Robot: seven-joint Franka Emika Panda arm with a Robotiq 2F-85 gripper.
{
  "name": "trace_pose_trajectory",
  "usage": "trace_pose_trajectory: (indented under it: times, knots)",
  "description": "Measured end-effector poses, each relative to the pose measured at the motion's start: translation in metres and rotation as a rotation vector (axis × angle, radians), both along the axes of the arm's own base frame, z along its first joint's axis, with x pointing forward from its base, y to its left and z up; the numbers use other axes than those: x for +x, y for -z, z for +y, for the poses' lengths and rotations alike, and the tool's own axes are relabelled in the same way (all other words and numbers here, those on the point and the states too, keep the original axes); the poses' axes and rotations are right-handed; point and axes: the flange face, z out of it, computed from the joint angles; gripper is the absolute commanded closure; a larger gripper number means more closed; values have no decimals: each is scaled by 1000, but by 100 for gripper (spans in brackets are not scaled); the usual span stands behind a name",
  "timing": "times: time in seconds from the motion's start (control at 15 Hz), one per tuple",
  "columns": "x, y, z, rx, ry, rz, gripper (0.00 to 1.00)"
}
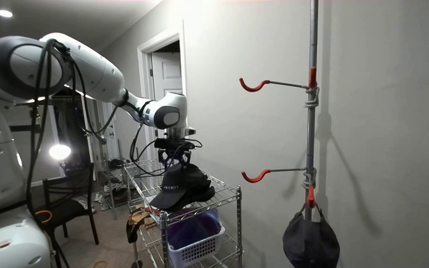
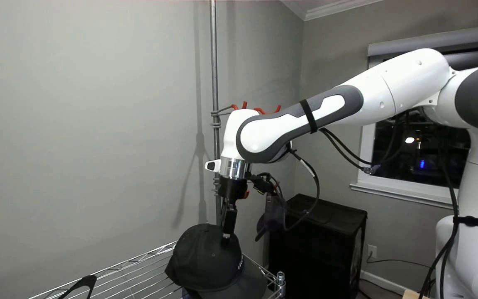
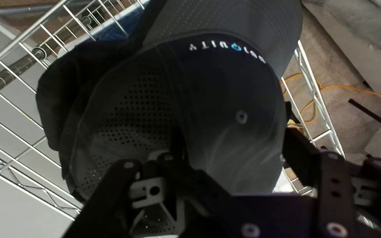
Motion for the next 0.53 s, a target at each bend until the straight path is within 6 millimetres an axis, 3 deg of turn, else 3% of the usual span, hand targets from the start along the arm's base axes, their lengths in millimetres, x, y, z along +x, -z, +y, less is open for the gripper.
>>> trace_pose_trajectory:
  times: [0.4, 0.53]
  knots:
    - [1, 1, 2, 14, -20, 6, 92]
    - [2, 0, 2, 15, -20, 4, 99]
